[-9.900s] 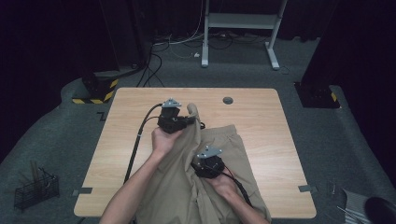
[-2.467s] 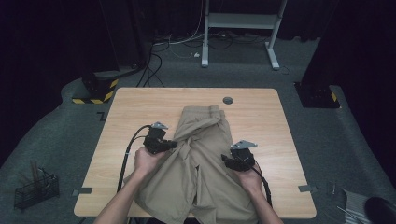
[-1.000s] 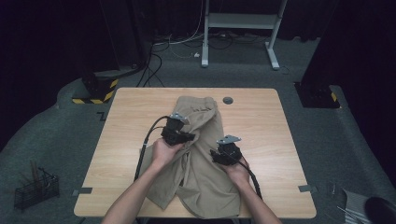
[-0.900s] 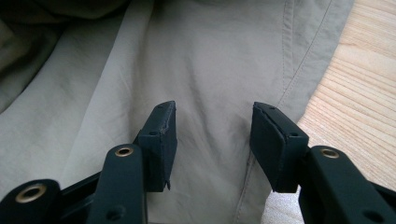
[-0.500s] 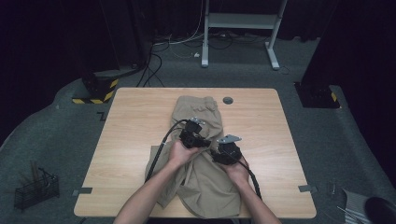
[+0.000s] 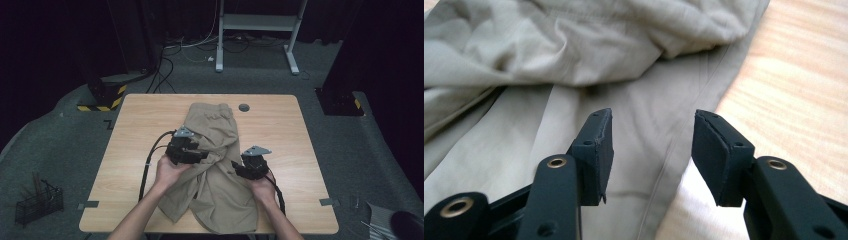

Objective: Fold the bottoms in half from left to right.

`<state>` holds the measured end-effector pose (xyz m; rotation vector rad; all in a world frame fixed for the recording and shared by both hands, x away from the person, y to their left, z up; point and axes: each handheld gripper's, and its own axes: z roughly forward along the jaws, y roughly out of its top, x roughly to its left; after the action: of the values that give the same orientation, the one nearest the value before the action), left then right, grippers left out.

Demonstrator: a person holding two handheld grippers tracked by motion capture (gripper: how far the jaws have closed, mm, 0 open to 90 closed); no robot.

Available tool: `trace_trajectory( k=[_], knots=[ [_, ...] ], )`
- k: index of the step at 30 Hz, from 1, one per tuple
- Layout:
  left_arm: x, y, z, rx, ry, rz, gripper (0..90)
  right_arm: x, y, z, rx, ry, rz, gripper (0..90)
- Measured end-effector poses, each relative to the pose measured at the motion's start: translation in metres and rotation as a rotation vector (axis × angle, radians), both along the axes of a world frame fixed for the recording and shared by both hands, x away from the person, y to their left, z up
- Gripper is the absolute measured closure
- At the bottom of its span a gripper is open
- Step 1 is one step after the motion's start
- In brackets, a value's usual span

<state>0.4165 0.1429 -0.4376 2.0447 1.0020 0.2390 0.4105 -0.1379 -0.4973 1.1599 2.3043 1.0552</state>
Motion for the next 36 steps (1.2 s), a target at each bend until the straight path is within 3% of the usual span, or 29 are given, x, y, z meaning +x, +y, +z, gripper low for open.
trace_trajectory(
  k=[4,8,12,14,16,22,23,25,27,31,33,34,36],
  knots=[
    [-0.016,0.017,-0.018,0.031,0.038,0.051,39.8,-0.013,-0.006,-0.005,0.020,0.022,-0.003,50.2],
    [-0.029,0.031,-0.043,0.011,0.104,0.091,39.6,-0.027,-0.012,-0.009,0.015,0.024,0.008,50.2],
    [-0.034,0.030,-0.063,0.022,0.140,0.099,39.6,-0.036,-0.010,-0.016,-0.020,0.019,0.025,50.4],
    [-0.034,0.027,-0.070,0.061,0.144,0.113,39.6,-0.036,-0.009,-0.017,-0.026,0.021,0.028,50.5],
    [-0.033,0.025,-0.072,0.064,0.124,0.127,40.4,-0.035,-0.005,-0.022,-0.047,0.030,0.027,50.6],
    [-0.018,0.022,-0.074,0.151,0.041,0.157,48.8,-0.021,-0.003,-0.026,-0.037,-0.004,0.025,52.2],
    [-0.013,0.021,-0.074,0.170,0.036,0.160,49.9,-0.011,-0.001,-0.026,-0.038,-0.005,0.019,52.3],
    [-0.004,0.019,-0.074,0.186,0.030,0.171,50.4,-0.008,0.000,-0.026,-0.038,-0.002,0.017,52.3],
    [0.011,0.018,-0.073,0.203,0.028,0.184,54.5,0.011,0.004,-0.025,-0.047,0.001,0.020,52.3],
    [0.031,0.018,-0.072,0.203,0.042,0.216,63.0,0.026,0.004,-0.026,-0.038,-0.003,-0.003,52.3],
    [0.036,0.021,-0.071,0.201,0.047,0.231,73.2,0.033,0.004,-0.026,-0.039,0.000,-0.021,52.4],
    [0.038,0.025,-0.070,0.187,0.067,0.229,83.0,0.037,0.004,-0.025,-0.043,0.007,-0.032,52.6],
    [0.037,0.030,-0.069,0.159,0.090,0.224,86.4,0.037,0.004,-0.025,-0.045,0.009,-0.034,53.0]
  ],
)
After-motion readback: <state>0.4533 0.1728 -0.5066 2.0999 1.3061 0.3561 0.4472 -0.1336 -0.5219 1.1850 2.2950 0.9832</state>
